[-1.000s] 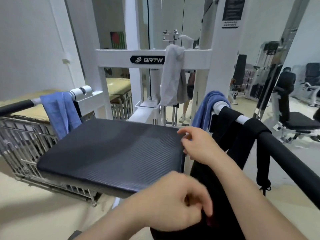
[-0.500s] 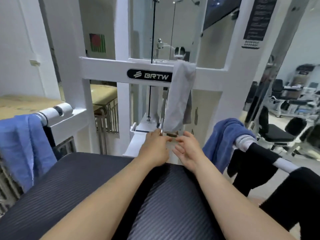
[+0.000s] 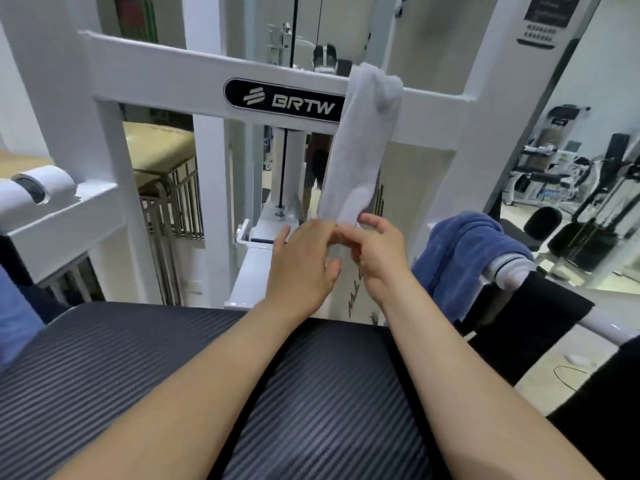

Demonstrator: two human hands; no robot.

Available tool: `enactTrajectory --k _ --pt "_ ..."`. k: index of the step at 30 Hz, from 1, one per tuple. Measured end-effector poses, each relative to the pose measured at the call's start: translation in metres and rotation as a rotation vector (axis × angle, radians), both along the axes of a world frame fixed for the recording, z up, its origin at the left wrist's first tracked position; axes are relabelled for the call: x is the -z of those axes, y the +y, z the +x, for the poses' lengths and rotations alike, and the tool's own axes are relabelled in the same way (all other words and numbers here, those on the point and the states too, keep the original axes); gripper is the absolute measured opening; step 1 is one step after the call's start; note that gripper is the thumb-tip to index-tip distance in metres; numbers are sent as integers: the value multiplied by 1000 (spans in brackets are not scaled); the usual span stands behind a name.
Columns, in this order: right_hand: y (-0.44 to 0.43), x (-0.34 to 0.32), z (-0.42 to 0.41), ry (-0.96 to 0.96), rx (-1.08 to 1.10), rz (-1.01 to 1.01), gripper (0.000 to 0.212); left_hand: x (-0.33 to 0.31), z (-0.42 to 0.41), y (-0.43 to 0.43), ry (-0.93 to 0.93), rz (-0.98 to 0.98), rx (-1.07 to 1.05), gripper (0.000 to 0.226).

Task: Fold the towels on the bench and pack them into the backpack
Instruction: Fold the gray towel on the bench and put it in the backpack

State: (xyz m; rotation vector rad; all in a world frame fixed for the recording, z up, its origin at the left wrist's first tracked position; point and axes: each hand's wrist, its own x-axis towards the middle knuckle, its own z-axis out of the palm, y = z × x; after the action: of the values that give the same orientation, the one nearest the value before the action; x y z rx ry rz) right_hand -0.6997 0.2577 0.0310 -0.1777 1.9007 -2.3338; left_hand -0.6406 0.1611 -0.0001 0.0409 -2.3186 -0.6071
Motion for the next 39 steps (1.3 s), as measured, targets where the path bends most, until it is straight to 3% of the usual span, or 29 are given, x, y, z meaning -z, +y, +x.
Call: enactTrajectory --k 2,5,10,13,15,19,21,23,29,32,35,39 --pt "15 -6 23 36 -124 36 11 -9 15 6 69 173 40 23" --pt "43 -12 49 92 -271 101 1 -24 44 12 33 346 128 17" --pt "86 -27 97 314 -449 369 24 -47 118 28 -89 679 296 22" --pt "99 -28 141 417 -559 417 37 -46 163 51 -81 827 335 17" --pt "106 -26 171 508 -551 395 34 -46 191 68 -50 903 282 20" --pt "112 -19 221 703 -564 395 36 -56 239 86 42 832 192 25" --pt "113 -17 238 765 -543 325 15 -61 262 91 71 776 187 21" --pt "115 -16 251 801 -541 312 13 -64 285 96 103 756 175 11" --pt "117 -26 307 1028 -309 439 17 -66 357 93 -116 881 325 18" --pt "120 -34 339 971 -456 327 22 -71 391 89 -155 898 387 31" --pt "118 -39 375 843 -587 259 30 -79 425 89 -168 850 308 41" --pt "112 -46 442 710 -690 96 34 -75 475 85 65 796 209 37"
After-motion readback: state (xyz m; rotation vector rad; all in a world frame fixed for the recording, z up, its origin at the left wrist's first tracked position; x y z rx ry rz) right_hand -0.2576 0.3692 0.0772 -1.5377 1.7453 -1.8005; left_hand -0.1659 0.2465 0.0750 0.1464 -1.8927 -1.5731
